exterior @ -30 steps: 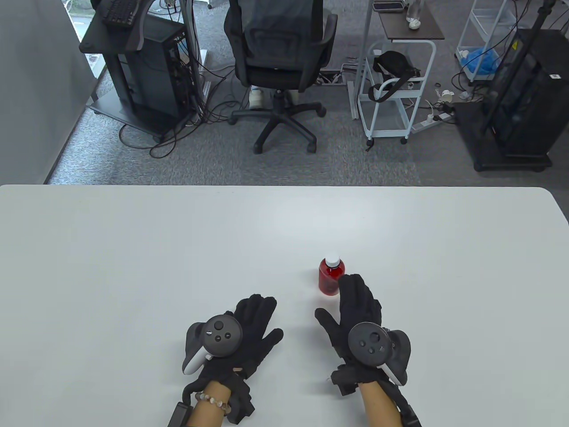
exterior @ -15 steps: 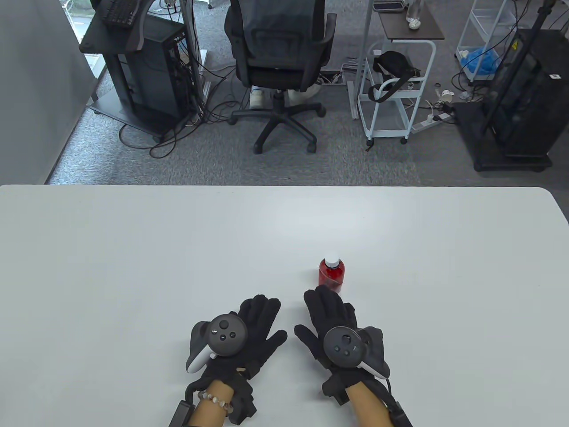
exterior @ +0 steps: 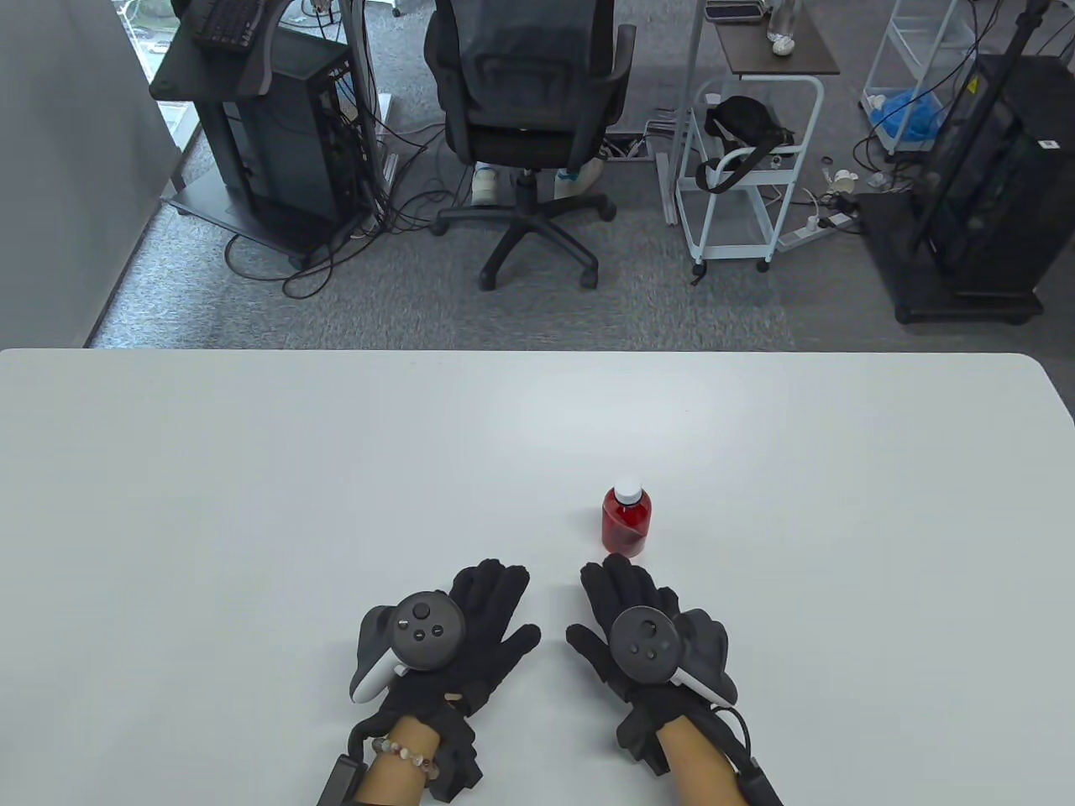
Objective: Squeeze empty plastic bottle to dent body
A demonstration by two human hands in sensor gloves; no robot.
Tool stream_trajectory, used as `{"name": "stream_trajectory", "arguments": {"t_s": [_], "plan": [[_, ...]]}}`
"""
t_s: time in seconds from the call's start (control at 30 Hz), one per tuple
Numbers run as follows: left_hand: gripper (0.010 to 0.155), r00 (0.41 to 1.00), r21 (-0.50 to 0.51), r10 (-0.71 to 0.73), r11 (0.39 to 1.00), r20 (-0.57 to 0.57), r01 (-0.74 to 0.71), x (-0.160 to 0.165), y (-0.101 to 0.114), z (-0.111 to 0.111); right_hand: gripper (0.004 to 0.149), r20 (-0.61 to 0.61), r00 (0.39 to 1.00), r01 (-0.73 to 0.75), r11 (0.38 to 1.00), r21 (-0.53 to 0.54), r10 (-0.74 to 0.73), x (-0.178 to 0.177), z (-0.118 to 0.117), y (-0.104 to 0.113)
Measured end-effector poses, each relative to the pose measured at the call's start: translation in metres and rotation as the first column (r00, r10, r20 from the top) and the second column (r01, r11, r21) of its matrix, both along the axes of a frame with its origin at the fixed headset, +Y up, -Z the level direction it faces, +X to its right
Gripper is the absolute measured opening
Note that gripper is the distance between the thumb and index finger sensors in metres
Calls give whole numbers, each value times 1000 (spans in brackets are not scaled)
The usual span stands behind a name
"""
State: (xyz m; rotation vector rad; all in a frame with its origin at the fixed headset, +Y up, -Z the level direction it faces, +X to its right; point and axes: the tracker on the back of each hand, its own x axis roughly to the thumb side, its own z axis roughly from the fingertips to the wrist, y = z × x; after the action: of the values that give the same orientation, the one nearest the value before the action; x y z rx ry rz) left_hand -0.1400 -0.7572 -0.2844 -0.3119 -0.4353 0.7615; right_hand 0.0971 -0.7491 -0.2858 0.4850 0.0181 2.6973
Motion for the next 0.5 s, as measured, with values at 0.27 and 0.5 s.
{"name": "stream_trajectory", "arguments": {"t_s": [0.27,0.5], "plan": [[72,1000,-4,-4,1000,16,4,1,0,1,76,19,1000,20,1000,-5,-20,5,1,1],[72,1000,-12,-3,1000,15,3,1,-1,0,76,12,1000,20,1000,-18,-20,4,0,1]]}}
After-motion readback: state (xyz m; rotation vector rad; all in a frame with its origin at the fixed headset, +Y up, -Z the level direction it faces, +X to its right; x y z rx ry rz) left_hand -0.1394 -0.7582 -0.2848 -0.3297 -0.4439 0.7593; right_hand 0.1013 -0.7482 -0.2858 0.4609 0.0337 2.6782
